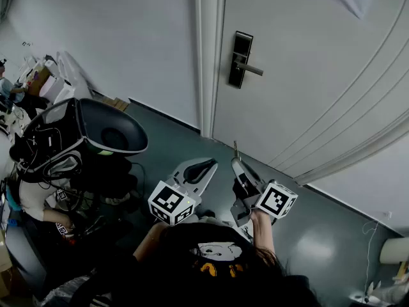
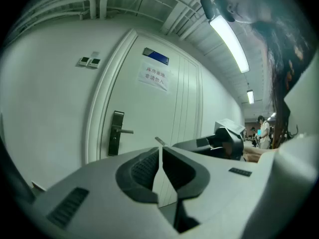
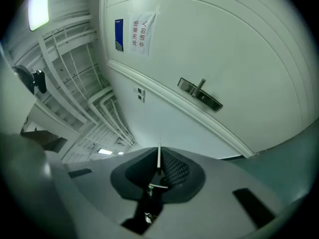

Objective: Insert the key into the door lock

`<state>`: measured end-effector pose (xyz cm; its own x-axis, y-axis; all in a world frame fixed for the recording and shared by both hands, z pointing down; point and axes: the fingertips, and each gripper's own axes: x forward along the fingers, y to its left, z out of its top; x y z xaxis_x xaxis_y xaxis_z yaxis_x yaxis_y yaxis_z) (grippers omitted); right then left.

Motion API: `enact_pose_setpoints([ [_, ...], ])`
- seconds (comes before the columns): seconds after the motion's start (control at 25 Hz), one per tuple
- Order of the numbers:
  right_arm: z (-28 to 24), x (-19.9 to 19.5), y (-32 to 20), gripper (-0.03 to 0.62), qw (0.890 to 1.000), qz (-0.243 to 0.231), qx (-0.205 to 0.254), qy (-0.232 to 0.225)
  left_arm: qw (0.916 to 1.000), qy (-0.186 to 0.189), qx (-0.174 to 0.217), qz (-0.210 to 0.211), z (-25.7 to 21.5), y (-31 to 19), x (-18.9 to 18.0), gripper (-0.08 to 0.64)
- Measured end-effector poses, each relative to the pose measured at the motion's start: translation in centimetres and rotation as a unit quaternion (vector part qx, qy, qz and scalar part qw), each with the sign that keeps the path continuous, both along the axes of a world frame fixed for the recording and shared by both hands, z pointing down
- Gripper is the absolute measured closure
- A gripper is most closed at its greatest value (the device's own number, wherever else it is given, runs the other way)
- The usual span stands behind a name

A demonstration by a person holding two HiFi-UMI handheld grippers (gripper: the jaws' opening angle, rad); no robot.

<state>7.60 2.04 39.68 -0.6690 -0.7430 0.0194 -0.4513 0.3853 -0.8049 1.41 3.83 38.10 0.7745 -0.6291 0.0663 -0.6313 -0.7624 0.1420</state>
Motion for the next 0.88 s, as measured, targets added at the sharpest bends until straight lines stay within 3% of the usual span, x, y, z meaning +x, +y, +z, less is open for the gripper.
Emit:
enact_pose_setpoints([
  [0.88,1.2,0.8,-0.3,0.572,1.0,-0.007,-0.017,0.009,1.0,-0.006,0.001,0.004,0.3,-0.4,2.0,0.534],
])
